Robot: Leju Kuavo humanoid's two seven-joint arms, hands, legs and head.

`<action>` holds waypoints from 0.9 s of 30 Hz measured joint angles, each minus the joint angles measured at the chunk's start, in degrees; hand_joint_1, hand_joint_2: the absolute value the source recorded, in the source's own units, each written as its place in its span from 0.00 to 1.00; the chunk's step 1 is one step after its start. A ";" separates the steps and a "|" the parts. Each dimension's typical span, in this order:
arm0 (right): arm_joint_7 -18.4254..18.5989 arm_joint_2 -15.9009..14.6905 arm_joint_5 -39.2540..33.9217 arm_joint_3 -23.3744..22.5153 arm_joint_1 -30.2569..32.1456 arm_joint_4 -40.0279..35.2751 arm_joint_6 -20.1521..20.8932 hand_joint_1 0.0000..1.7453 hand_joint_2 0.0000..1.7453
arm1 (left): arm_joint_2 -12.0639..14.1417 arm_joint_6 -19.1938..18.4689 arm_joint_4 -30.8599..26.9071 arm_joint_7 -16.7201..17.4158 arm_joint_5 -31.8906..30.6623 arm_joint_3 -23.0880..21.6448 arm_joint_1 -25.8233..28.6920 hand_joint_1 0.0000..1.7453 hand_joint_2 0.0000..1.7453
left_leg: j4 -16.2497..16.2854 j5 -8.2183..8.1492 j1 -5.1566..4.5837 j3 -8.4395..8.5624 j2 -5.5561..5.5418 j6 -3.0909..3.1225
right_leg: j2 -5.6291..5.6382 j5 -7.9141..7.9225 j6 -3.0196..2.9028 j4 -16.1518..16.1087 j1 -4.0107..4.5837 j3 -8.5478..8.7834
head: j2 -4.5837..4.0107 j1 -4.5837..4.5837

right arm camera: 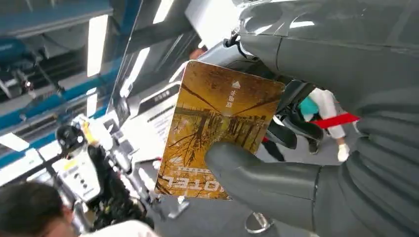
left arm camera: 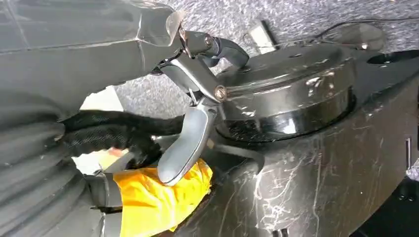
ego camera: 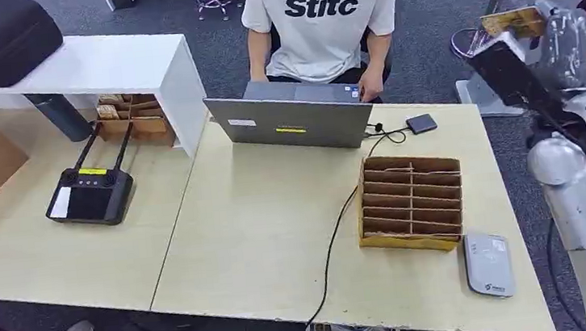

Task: Pass the card to the sensor for recognition and then transmit it.

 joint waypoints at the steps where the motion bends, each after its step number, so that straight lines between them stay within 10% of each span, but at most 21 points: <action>1: -0.04 -0.61 0.31 -0.83 1.34 -1.16 -0.09 1.00 1.00 | 0.24 0.44 -0.63 -0.20 0.48 -0.02 0.05 0.00 1.00 | 0.00 -0.01 0.00 0.00 0.00 -0.01 | 0.00 0.00 0.00 0.00 0.00 0.00 | 0.00 0.04; 27: 2.99 -4.72 4.24 -16.98 26.17 -13.02 -1.53 1.00 1.00 | 2.73 4.61 -8.76 -3.93 5.37 -0.55 0.37 0.00 1.00 | -0.03 -0.01 0.01 -0.01 0.06 -0.02 | 0.04 -0.01 0.00 0.00 0.00 0.00 | 0.00 0.02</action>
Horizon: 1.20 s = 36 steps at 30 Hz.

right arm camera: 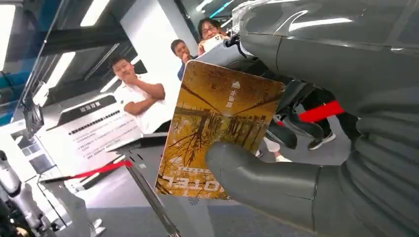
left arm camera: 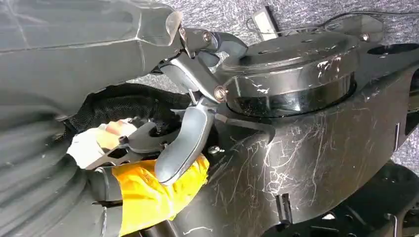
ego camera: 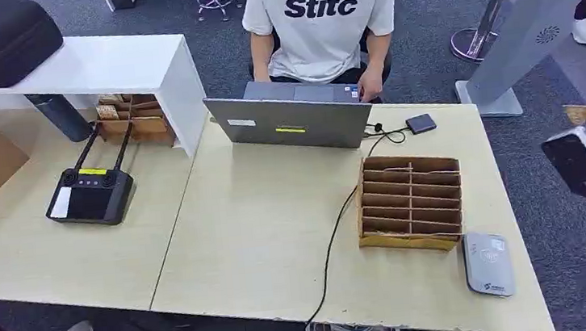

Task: Pass the card to the sensor for recognition and then transmit it.

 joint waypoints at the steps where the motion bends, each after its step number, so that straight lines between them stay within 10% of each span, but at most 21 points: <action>1: 0.02 0.07 0.00 -0.20 0.45 -0.24 0.00 1.00 1.00 | 0.02 0.00 -0.06 0.00 0.00 0.02 0.02 0.00 1.00 | 0.00 0.00 0.00 0.00 0.00 0.00 | 0.00 0.00 0.00 0.00 0.00 0.00 | 0.00 0.00; 36: -0.22 7.80 -4.46 -0.29 15.25 -6.65 2.67 1.00 1.00 | 0.83 0.00 -1.38 -0.79 0.00 0.42 0.92 0.00 1.00 | -0.04 0.00 0.00 0.00 0.02 -0.01 | 0.00 -0.03 0.00 0.00 0.00 -0.01 | 0.00 0.00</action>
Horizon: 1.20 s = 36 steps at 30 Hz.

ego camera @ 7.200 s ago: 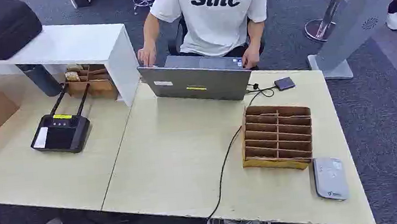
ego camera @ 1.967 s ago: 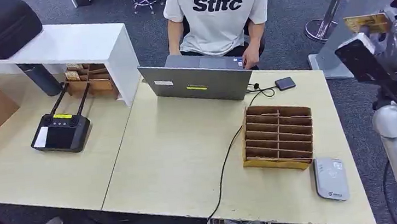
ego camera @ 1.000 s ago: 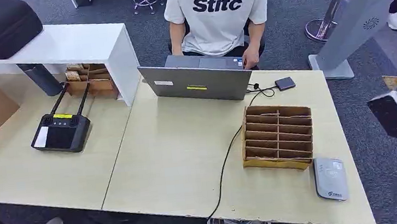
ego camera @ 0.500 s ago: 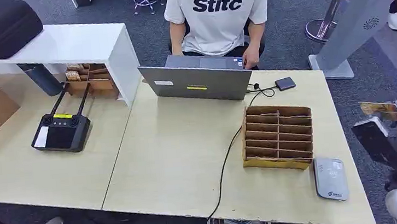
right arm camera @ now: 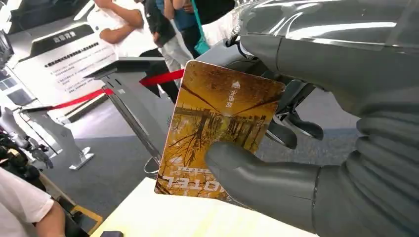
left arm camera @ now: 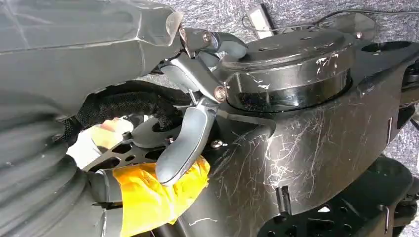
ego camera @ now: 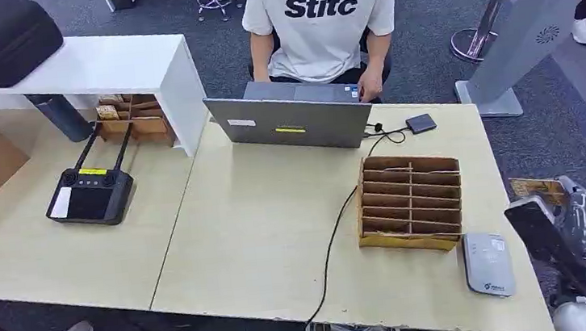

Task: Pass the card to the sensor for recognition and then transmit it.

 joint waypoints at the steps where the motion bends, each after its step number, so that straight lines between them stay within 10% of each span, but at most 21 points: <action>1: 0.02 0.11 -0.17 0.00 0.14 0.00 0.06 1.00 1.00 | 0.00 0.00 0.00 0.00 0.00 0.00 0.01 0.00 1.00 | 0.00 0.00 0.00 0.00 0.00 0.00 | 0.00 0.00 0.00 0.00 0.00 0.00 | 0.00 0.00; 36: 2.82 2.58 -2.67 -0.94 5.62 6.69 3.76 1.00 1.00 | -0.09 0.00 0.00 -0.33 0.00 0.02 0.04 0.00 1.00 | 0.00 -0.01 0.00 0.00 0.02 -0.02 | 0.01 -0.01 0.00 0.00 0.00 0.00 | 0.00 0.00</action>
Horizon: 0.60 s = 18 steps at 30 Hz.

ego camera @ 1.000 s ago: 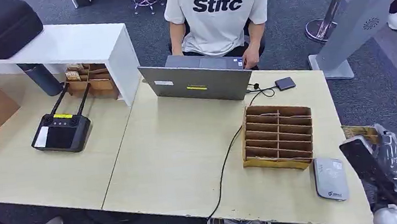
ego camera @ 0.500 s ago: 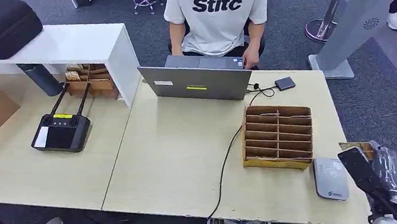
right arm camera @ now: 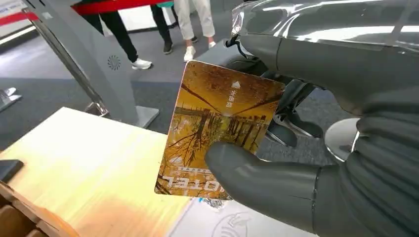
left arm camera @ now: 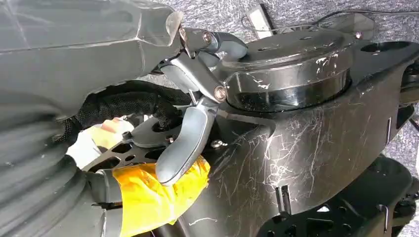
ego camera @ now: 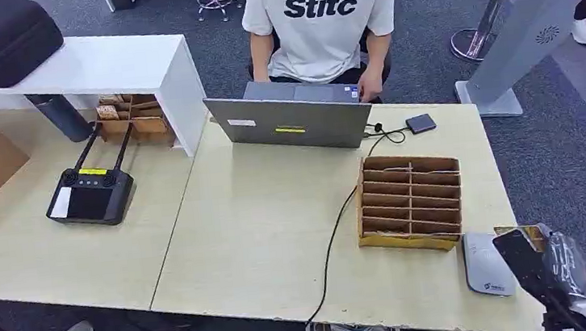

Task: Pass the card to the sensor for recognition and then transmit it.

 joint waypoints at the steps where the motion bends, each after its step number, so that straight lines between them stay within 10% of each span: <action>1: 0.00 0.09 0.00 0.00 0.12 0.11 0.05 1.00 1.00 | -0.02 0.00 0.00 0.00 0.00 0.00 0.00 0.00 1.00 | 0.00 0.00 0.00 0.00 0.00 0.00 | 0.00 0.00 0.00 0.00 0.00 0.00 | 0.00 0.00; 18: -0.17 1.33 0.11 2.08 0.60 3.08 1.05 1.00 1.00 | -0.04 0.00 0.07 0.00 0.00 -0.07 -0.04 0.00 1.00 | 0.00 0.00 0.00 0.00 0.00 0.00 | 0.00 0.00 0.00 0.00 0.00 0.00 | 0.00 0.00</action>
